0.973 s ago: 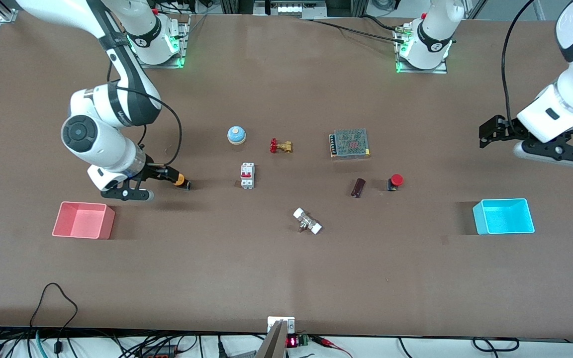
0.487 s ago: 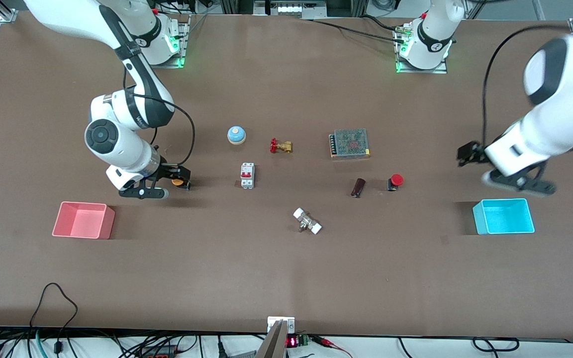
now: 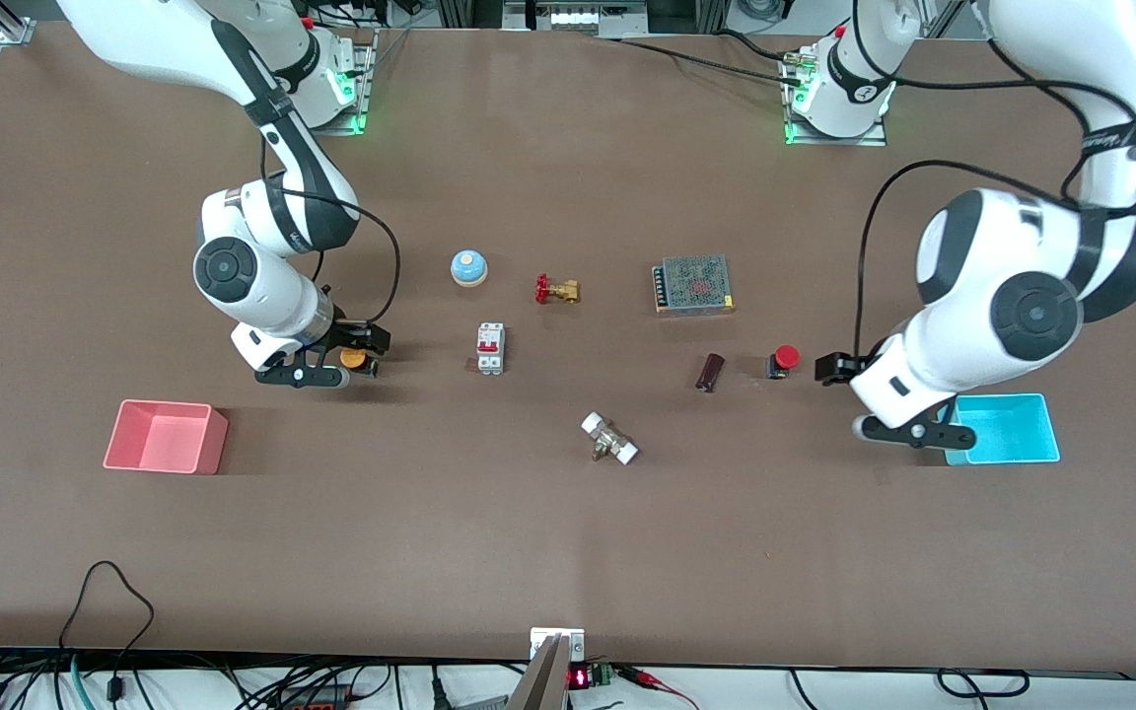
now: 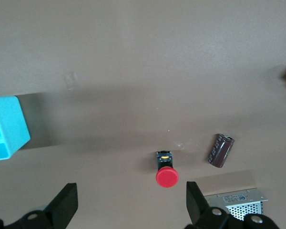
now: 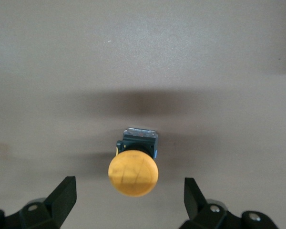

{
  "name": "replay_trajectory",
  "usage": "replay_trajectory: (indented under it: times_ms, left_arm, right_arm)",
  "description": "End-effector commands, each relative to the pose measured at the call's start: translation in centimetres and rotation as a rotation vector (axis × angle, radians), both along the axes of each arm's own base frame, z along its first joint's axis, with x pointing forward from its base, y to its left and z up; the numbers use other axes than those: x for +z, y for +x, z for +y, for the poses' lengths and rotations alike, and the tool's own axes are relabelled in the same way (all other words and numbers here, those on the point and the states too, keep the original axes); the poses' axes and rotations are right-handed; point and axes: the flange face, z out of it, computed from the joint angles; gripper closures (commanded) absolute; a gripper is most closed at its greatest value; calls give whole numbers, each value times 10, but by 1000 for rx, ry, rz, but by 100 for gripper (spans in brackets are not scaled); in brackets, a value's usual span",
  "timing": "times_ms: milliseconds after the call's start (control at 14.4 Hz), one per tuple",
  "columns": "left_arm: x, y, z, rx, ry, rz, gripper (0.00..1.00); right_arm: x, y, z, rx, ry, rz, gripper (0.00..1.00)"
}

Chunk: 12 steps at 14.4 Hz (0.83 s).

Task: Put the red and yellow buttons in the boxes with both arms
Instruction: 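Close the right gripper on the yellow button while the left gripper descends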

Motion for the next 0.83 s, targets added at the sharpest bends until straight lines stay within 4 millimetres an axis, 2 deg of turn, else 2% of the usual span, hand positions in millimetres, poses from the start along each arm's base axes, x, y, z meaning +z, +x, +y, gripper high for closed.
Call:
replay_trajectory:
  times_ms: [0, 139, 348, 487, 556, 765]
  left_arm:
    - [-4, 1, -14, 4, -5, 7, 0]
    - [-27, -15, -40, 9, 11, 39, 0]
    - [-41, -23, -42, 84, 31, 59, 0]
    - [-65, -36, -38, 85, 38, 79, 0]
    - [-73, -41, -38, 87, 34, 64, 0]
    - [-107, -62, -35, 86, 26, 36, 0]
  right_arm:
    - [-11, 2, 0, 0, -3, -27, 0]
    - [-11, 4, 0, -1, 1, -34, 0]
    - [-15, 5, -1, -3, 0, -32, 0]
    - [-18, 5, -1, -2, 1, -31, 1]
    - [-19, 5, -1, -2, 1, -30, 4]
    - [-22, 5, 0, 2, 1, -32, 25]
